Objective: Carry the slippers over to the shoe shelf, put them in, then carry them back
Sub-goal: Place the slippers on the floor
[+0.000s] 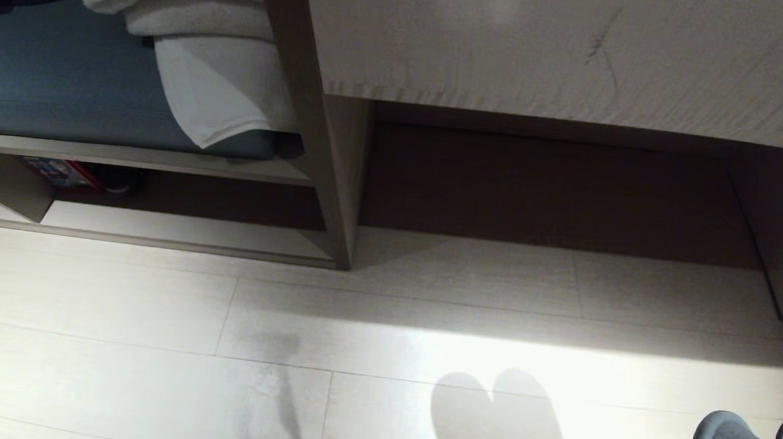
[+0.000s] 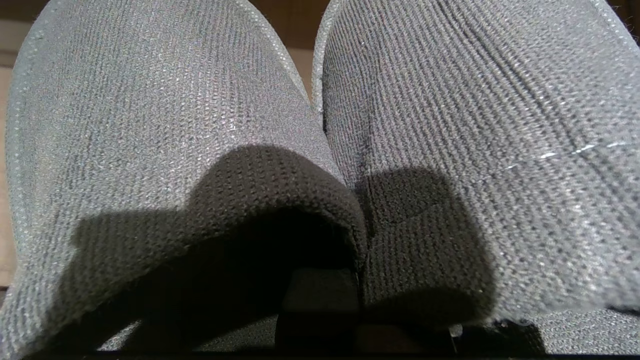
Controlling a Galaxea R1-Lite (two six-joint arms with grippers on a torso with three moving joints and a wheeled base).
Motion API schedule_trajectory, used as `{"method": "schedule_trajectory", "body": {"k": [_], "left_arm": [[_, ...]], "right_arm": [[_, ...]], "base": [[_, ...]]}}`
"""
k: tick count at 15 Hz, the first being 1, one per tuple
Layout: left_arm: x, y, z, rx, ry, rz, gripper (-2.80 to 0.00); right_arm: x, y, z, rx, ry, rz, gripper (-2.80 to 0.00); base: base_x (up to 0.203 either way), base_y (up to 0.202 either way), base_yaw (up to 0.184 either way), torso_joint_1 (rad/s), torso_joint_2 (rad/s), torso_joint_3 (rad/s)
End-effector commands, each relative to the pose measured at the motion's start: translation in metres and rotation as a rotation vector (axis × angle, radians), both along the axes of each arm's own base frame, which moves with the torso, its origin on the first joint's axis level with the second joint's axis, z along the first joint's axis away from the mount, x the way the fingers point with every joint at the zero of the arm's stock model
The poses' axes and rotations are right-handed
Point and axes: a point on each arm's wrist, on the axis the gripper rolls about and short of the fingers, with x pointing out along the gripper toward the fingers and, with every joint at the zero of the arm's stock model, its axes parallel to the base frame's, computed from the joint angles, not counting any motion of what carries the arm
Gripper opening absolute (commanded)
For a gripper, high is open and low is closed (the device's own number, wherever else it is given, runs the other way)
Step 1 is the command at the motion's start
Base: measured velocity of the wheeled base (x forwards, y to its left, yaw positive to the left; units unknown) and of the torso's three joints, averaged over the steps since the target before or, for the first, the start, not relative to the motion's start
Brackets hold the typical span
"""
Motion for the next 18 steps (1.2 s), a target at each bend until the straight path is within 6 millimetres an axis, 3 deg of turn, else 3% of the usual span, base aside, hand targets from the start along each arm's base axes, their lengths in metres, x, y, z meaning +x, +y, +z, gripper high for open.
{"method": "schedule_trajectory", "body": {"k": [1,18], "left_arm": [[0.0001,0.0000,-0.0001,0.000,0.002,0.000,-2.80],[0.0001,0.0000,-0.0001,0.002,0.002,0.001,-2.80]], "right_arm": [[0.0001,0.0000,0.0000,-0.001,0.001,0.001,-2.80],[0.0001,0.0000,0.0000,-0.001,0.001,0.001,-2.80]], "base": [[0.000,0.000,0.000,-0.001,0.00,-0.207],[0.000,0.000,0.000,0.001,0.00,-0.194]]}}
